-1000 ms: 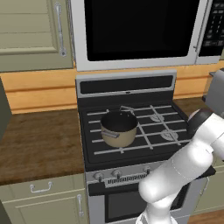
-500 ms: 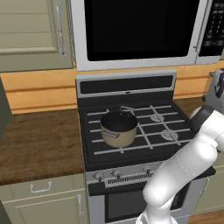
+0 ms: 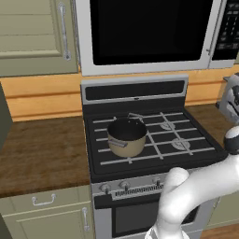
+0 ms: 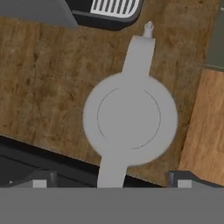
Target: Pick the kettle from the counter and place it on a stove burner. Then turn the burner on.
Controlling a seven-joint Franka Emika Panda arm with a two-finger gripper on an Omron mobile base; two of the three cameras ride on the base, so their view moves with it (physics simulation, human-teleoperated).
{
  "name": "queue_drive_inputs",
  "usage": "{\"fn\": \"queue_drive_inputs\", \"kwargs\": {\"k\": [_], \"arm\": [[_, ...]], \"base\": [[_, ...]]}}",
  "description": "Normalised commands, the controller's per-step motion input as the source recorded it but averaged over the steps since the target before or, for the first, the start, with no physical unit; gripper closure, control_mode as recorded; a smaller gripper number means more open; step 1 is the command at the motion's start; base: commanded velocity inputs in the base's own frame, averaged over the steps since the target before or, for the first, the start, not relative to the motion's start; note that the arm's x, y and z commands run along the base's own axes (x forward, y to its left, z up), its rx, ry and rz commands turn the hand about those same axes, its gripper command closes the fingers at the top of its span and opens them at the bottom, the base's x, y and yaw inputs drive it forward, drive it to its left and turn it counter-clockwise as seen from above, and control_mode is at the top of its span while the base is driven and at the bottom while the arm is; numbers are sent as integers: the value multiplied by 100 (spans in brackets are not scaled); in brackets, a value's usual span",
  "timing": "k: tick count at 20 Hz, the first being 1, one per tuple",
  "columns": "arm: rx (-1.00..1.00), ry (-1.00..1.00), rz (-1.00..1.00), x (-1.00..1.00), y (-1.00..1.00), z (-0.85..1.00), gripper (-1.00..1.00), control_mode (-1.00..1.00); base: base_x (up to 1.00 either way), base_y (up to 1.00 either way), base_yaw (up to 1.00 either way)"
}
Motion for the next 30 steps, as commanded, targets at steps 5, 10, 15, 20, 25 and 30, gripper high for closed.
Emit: {"fn": "queue_drive_inputs", "kwargs": {"k": [5,10,15,20,25,30], "arm": [[0,0,0,6,-35,-23,-100,-100],[-2,0,0,10,-12,-19,100,-100],[0,0,0,-1,0,0,100,-100],[0,-16,0,-32,6,1,100,-100],[0,-28,0,-44,43,21,100,-100],[0,-27,0,-16,83,48,100,-100]], "base": [[0,0,0],[0,0,0],[0,0,0],[0,0,0],[0,0,0],[0,0,0]]}}
